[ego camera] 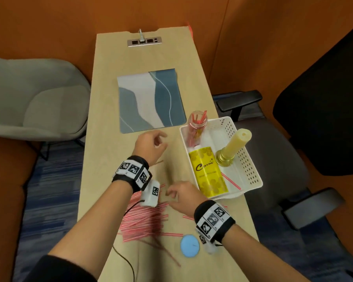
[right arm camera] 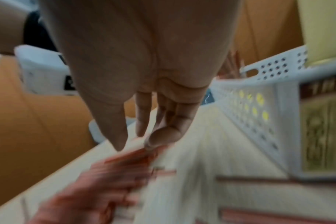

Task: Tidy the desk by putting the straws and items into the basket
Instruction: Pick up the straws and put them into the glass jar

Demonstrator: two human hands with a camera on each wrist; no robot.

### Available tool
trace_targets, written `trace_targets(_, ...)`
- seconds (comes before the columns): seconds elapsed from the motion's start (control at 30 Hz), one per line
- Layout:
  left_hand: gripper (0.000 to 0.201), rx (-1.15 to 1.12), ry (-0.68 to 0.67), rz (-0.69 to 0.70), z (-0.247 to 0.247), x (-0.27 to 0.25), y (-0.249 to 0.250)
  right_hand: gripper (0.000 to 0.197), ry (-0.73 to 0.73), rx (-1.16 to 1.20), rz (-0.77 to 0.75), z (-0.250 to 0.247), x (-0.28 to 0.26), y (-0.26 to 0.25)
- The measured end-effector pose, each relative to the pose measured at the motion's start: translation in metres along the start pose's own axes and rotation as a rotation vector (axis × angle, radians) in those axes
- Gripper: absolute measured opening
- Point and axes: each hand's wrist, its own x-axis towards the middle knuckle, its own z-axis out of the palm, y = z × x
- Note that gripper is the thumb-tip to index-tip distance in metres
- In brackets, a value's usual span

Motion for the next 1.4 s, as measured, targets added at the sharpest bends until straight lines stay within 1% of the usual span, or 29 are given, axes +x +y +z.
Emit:
trace_targets(0.03, 0.017, 0.070, -0.050, -0.068, 0.000, -0.014, -0.020, 0.028, -0.056, -0.063, -0.002, 0.017, 0.002, 0.000)
trace_targets(0.1, 0.017, 0.179, -0.126, -0.203, -0.003, -0.043, -0.055, 0.039, -0.113, -0.188, 0.024, 0.046, 0.005, 0.002)
trace_targets(0.13, 0.018, 0.219, -0.148, -0.260, -0.004, -0.057, -0.070, 0.042, -0.111, -0.235, 0.043, 0.057, 0.007, 0.002)
trace_targets(0.2, 0.022, 0.275, -0.168, -0.352, -0.006, -0.082, -0.095, 0.039, -0.079, -0.302, 0.065, 0.071, 0.010, 0.006)
trace_targets(0.27, 0.026, 0.299, -0.170, -0.389, -0.005, -0.102, -0.114, 0.031, -0.046, -0.342, 0.079, 0.077, 0.012, 0.010)
trace_targets(0.33, 0.027, 0.301, -0.181, -0.383, -0.002, -0.116, -0.127, 0.025, -0.028, -0.374, 0.065, 0.079, 0.012, 0.011)
trace_targets(0.4, 0.021, 0.282, -0.185, -0.385, 0.002, -0.125, -0.134, 0.022, -0.030, -0.440, 0.043, 0.079, 0.011, 0.014)
trace_targets(0.47, 0.012, 0.250, -0.154, -0.387, 0.005, -0.130, -0.137, 0.024, -0.034, -0.507, 0.029, 0.074, 0.011, 0.013)
trace_targets(0.53, 0.006, 0.226, -0.134, -0.372, 0.007, -0.131, -0.137, 0.028, -0.044, -0.527, 0.035, 0.064, 0.011, 0.012)
trace_targets(0.63, 0.007, 0.209, -0.155, -0.333, 0.007, -0.127, -0.136, 0.029, -0.056, -0.533, 0.005, 0.047, 0.009, 0.010)
trace_targets(0.73, 0.010, 0.208, -0.176, -0.301, 0.003, -0.124, -0.135, 0.029, -0.092, -0.436, -0.041, 0.034, 0.005, 0.006)
trace_targets(0.8, 0.010, 0.194, -0.165, -0.274, -0.002, -0.122, -0.134, 0.029, -0.087, -0.337, -0.046, 0.026, 0.000, 0.002)
trace_targets(0.9, 0.009, 0.111, -0.069, -0.231, -0.012, -0.114, -0.126, 0.030, -0.002, -0.148, -0.051, 0.014, -0.011, -0.008)
trace_targets(1.07, 0.013, -0.100, 0.154, -0.090, -0.047, -0.083, -0.087, 0.015, 0.259, 0.209, 0.006, -0.026, -0.024, -0.031)
trace_targets(1.1, 0.014, -0.160, 0.183, -0.066, -0.055, -0.076, -0.076, 0.013, 0.280, 0.271, 0.021, -0.036, -0.025, -0.034)
trace_targets(1.17, 0.016, -0.246, 0.227, -0.020, -0.070, -0.061, -0.052, 0.011, 0.260, 0.335, 0.038, -0.053, -0.023, -0.037)
trace_targets(1.23, 0.017, -0.283, 0.241, 0.034, -0.083, -0.048, -0.026, 0.009, 0.201, 0.283, 0.030, -0.059, -0.018, -0.035)
trace_targets(1.33, 0.018, -0.335, 0.191, 0.116, -0.094, -0.028, 0.014, 0.001, 0.163, 0.101, -0.019, -0.051, -0.014, -0.029)
trace_targets(1.4, 0.019, -0.350, 0.169, 0.181, -0.097, -0.015, 0.040, 0.003, 0.154, 0.050, -0.040, -0.047, -0.013, -0.025)
